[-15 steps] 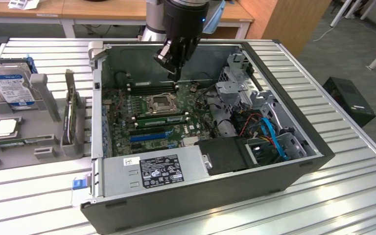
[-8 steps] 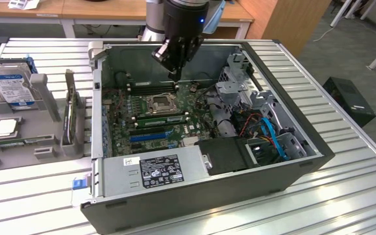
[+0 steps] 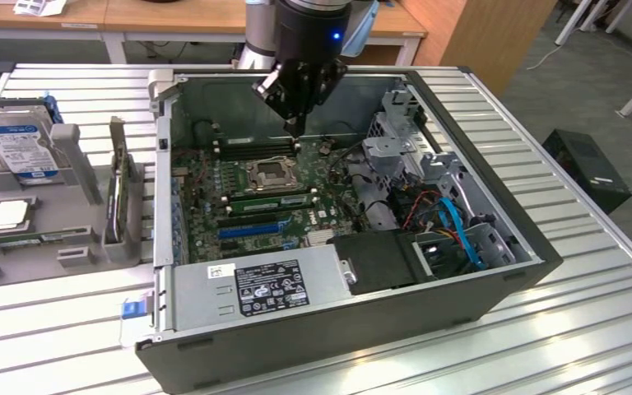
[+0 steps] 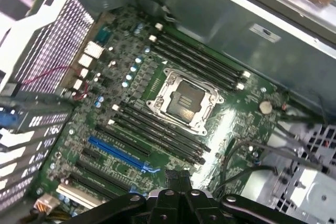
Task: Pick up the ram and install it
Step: 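Press down the ram until it locks into place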
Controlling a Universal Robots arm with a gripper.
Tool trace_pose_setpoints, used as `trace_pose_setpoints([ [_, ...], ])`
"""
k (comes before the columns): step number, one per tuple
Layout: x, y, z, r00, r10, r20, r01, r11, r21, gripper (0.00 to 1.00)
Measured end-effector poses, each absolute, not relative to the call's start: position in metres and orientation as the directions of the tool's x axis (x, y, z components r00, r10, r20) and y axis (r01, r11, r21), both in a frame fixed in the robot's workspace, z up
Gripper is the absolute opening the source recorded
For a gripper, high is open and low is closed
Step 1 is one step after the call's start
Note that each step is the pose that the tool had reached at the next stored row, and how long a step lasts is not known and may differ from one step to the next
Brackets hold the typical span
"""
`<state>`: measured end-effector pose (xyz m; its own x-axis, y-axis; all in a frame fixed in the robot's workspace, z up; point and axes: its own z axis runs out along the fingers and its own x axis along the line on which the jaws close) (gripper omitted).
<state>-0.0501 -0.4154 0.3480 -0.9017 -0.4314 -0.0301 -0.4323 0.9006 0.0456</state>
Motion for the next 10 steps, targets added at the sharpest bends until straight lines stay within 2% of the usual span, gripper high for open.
trace_pose_setpoints([
  [10, -0.0501, -0.4154, 0.3480, -0.961, -0.276, -0.031, -0.277, 0.960, 0.045, 0.11],
])
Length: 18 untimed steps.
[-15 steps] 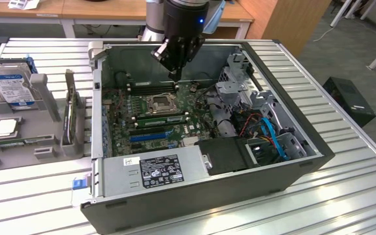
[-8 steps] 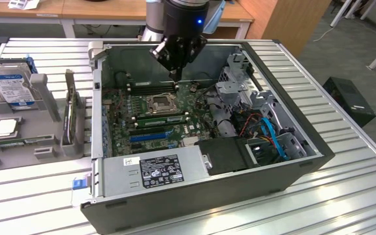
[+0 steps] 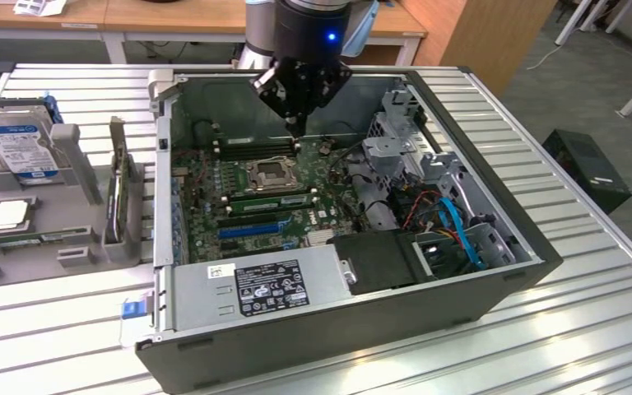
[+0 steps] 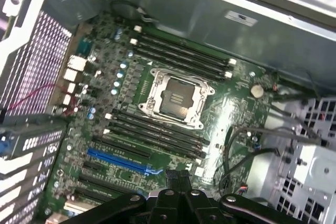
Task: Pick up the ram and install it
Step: 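Press down the ram until it locks into place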
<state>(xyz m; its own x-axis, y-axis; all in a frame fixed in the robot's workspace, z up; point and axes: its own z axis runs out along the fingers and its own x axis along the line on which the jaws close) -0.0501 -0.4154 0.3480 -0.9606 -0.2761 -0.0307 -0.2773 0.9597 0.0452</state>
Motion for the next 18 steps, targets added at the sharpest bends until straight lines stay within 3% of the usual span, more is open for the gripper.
trace_pose_setpoints([
  [18, -0.0501, -0.4154, 0.3481, -0.999, -0.027, -0.031, -0.028, 0.999, 0.045, 0.11],
])
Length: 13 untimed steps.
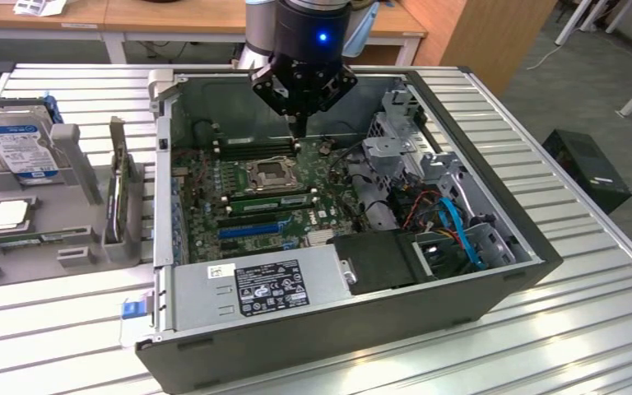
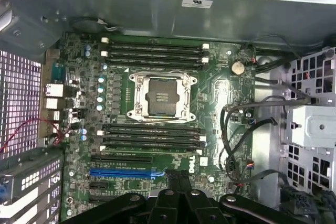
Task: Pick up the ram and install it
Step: 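Press down the ram until it locks into place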
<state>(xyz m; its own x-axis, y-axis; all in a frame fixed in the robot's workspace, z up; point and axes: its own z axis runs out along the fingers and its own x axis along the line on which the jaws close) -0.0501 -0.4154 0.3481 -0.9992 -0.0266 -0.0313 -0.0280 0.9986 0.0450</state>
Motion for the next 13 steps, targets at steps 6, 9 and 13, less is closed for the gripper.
trace_pose_setpoints([
  [6, -0.0502, -0.4154, 0.3480, -0.999, -0.026, -0.030, -0.028, 0.999, 0.045, 0.11],
  [9, -0.0501, -0.4154, 0.3480, -0.999, -0.027, -0.022, -0.028, 0.999, 0.045, 0.11],
  [13, -0.0502, -0.4154, 0.3481, -1.000, -0.026, -0.015, -0.027, 0.999, 0.045, 0.11],
])
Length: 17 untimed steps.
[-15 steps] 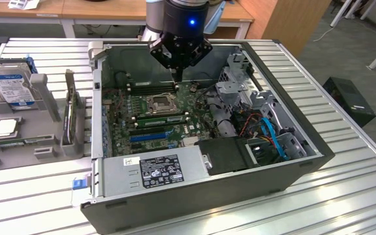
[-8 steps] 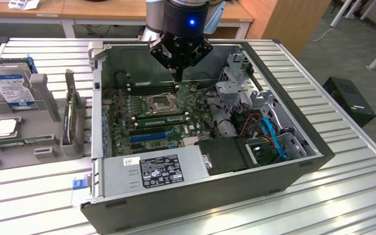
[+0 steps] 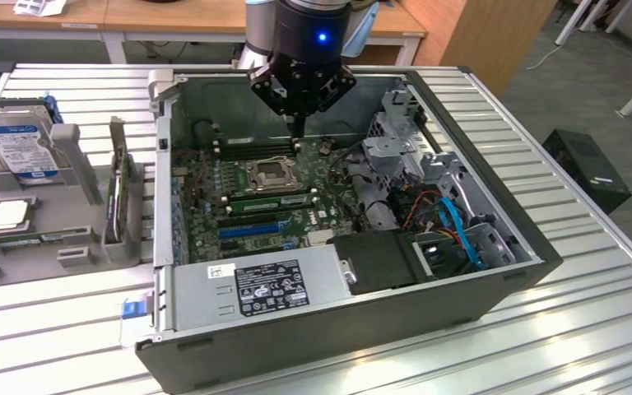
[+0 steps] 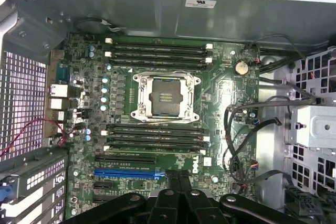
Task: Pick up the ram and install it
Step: 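Press down the ram until it locks into place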
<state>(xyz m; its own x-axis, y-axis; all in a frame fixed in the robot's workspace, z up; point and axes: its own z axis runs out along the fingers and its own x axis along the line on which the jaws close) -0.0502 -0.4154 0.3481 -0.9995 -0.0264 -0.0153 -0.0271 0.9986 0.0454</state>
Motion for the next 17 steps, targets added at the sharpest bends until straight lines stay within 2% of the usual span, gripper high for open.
trace_pose_setpoints([
  [17, -0.0501, -0.4154, 0.3481, -1.000, 0.000, -0.008, 0.000, 0.999, 0.045, 0.11],
])
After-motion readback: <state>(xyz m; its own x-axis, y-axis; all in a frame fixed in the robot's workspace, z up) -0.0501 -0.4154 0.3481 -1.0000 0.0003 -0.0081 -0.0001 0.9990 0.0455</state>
